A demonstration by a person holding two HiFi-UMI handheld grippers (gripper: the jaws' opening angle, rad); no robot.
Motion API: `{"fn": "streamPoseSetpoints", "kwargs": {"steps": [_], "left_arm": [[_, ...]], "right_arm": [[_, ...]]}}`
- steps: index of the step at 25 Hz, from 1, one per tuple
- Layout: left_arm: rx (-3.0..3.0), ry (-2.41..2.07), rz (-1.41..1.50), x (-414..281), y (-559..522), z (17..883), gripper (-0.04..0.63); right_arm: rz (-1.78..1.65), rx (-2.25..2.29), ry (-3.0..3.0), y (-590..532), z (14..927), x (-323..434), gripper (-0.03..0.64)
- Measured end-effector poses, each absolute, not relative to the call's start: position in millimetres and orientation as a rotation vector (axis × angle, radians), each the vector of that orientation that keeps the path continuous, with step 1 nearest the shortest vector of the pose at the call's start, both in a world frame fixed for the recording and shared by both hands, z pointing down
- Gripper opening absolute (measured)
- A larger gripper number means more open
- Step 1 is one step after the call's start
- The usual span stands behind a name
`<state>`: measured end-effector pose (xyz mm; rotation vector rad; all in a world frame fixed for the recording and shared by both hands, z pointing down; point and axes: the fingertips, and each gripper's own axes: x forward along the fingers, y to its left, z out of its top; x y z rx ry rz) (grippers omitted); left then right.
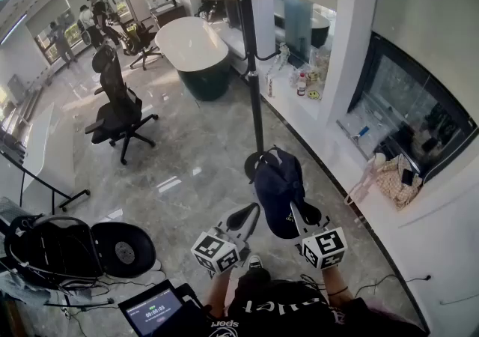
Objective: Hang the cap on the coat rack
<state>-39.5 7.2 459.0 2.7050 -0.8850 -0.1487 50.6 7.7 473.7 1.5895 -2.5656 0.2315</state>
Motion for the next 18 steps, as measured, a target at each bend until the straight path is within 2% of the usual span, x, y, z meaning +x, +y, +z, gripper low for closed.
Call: {"fn": "streamPoseSetpoints", "kwargs": {"steps": [18], "left_arm": [[2.693,-0.831,-0.157,-127,-108,480,0.005]], "right_arm": [[0.140,1.687,-2.481,-113,466,-19,0.037]]}}
